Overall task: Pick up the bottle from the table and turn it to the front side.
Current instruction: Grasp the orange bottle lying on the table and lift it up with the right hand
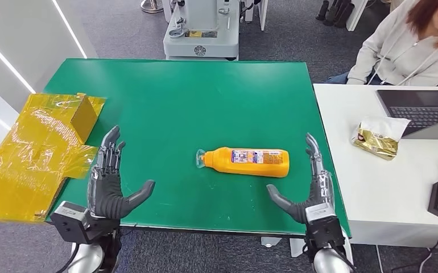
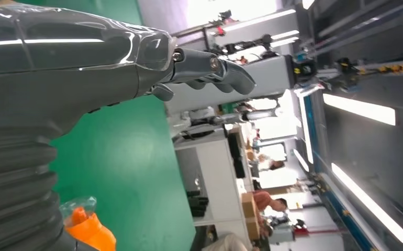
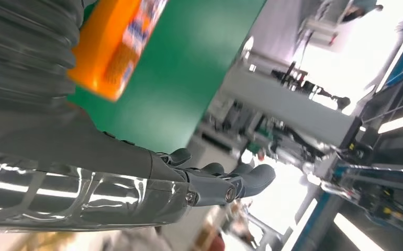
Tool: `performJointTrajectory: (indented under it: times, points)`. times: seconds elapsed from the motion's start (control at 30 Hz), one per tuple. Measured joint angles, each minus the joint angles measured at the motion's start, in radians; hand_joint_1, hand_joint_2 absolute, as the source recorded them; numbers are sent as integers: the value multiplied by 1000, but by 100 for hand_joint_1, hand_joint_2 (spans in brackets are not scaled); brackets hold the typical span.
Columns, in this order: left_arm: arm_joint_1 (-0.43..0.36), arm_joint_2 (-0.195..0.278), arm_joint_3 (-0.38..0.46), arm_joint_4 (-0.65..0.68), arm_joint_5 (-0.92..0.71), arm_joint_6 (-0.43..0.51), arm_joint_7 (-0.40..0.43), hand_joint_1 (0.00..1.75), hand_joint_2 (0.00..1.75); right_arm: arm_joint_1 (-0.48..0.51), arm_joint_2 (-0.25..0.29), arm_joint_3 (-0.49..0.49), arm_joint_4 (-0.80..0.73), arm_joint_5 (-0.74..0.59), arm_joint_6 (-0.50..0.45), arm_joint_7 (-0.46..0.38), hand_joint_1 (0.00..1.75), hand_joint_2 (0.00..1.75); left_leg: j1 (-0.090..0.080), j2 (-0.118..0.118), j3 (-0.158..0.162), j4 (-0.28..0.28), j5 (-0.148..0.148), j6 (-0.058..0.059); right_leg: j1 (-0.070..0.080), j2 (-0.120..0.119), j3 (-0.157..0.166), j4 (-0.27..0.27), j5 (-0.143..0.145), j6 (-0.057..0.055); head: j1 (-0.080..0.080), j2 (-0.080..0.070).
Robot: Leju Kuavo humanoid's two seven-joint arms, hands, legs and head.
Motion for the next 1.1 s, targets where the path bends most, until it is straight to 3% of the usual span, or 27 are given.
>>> performJointTrajectory:
  times: [0.13, 0.53, 0.87, 1.1]
  points:
    - [-9, 1, -6, 22, 0, -2, -14, 0, 175, -61, -40, 0, 30, 106, -39, 24, 0, 175, 0, 0, 0, 0, 0, 0, 0, 1, 0, 0, 0, 0, 0, 0]
    - [-23, 1, -8, 46, 0, -7, -16, 0, 175, -130, -74, 6, 88, 160, -36, 67, 0, 175, 0, 1, 0, 0, 0, 0, 0, 1, 0, 0, 0, 0, 0, 0]
    - [-83, -1, -29, 73, -35, -70, -3, 0, 175, -460, -104, 155, 410, 319, 141, 213, 0, 175, 0, 2, 0, 0, 4, 2, 0, 2, 0, 0, 5, 0, 0, 0]
    - [-87, -1, -31, 75, -51, -76, 6, 0, 175, -692, -102, 293, 641, 299, 201, 250, 0, 175, 0, 0, -1, 0, 5, 1, 0, 1, -1, 1, 5, 0, 0, 0]
